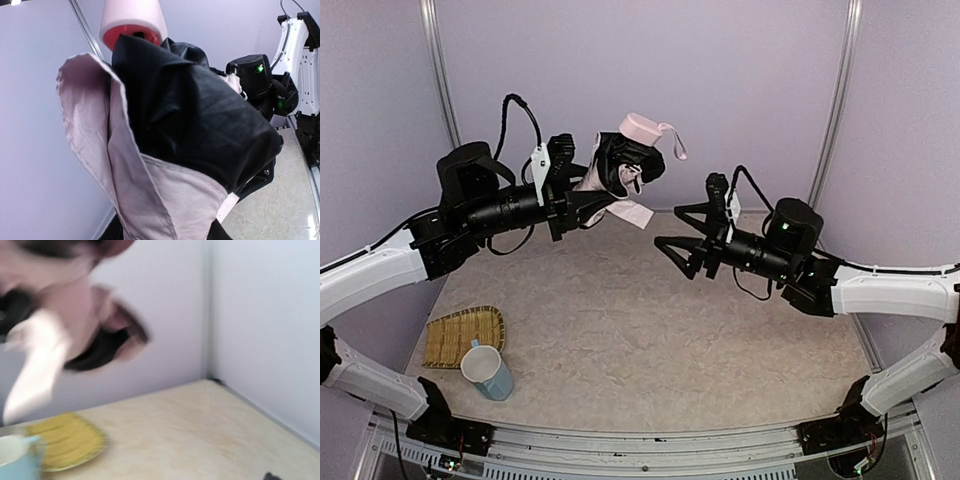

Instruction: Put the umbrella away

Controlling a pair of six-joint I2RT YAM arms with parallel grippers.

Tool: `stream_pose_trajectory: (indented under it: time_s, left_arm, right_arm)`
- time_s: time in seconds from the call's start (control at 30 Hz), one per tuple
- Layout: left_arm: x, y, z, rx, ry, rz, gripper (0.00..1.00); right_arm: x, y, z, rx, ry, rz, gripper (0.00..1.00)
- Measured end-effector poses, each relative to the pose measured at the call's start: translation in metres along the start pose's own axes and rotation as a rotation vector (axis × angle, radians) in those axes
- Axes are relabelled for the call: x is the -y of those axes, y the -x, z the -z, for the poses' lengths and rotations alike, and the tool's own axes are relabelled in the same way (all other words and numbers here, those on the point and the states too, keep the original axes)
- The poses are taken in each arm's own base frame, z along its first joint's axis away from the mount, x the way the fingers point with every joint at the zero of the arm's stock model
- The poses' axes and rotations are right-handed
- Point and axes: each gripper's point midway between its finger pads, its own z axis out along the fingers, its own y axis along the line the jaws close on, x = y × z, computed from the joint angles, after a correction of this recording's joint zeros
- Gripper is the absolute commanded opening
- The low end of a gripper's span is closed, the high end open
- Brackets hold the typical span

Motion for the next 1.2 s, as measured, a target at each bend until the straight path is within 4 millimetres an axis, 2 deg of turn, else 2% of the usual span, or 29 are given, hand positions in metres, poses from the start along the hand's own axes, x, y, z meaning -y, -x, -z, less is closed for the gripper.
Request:
stream_pose_trajectory:
  time_s: [0.07,0.13,0.23,0.33,0.57,0.63,0.83,0.9,0.93,1.0,1.07,1.2]
  left_arm:
    - [0.003,0.015,0.008,0.048,-0.030,-0.002,0.00]
    - [0.011,0.033,0.014,0.103,-0.068,-0.011,0.00]
    - [0.022,0.048,0.018,0.151,-0.108,-0.024,0.00]
    - [0.030,0.051,0.016,0.164,-0.137,-0.024,0.00]
    - [0.037,0.047,0.012,0.155,-0.157,-0.023,0.00]
    - [0.038,0.046,0.012,0.152,-0.159,-0.025,0.00]
    - [0.037,0.040,0.010,0.127,-0.148,-0.040,0.00]
    - [0.036,0.039,0.010,0.121,-0.139,-0.050,0.00]
    - [0.035,0.038,0.010,0.118,-0.134,-0.055,0.00]
    - [0.034,0.036,0.010,0.108,-0.125,-0.065,0.00]
    - [0.033,0.033,0.009,0.095,-0.119,-0.077,0.00]
    - [0.033,0.027,0.009,0.070,-0.114,-0.086,0.00]
  right_arm:
    - [-0.013,0.010,0.012,0.008,0.081,0.028,0.89]
    - [-0.034,0.029,0.023,0.046,0.183,0.055,0.87]
    - [-0.050,0.048,0.029,0.090,0.272,0.062,0.78]
    - [-0.056,0.053,0.025,0.097,0.322,0.031,0.71]
    - [-0.067,0.051,-0.002,0.067,0.431,-0.048,0.65]
    - [-0.072,0.051,-0.005,0.061,0.466,-0.060,0.67]
    - [-0.088,0.047,0.000,0.041,0.564,-0.063,0.86]
    - [-0.092,0.042,0.002,0.022,0.589,-0.054,0.85]
    - [-0.093,0.039,0.003,0.012,0.594,-0.050,0.78]
    - [-0.094,0.036,0.003,-0.004,0.596,-0.053,0.56]
    - [-0.092,0.036,0.002,-0.014,0.585,-0.071,0.40]
    - [-0.086,0.047,-0.006,-0.018,0.554,-0.123,0.00]
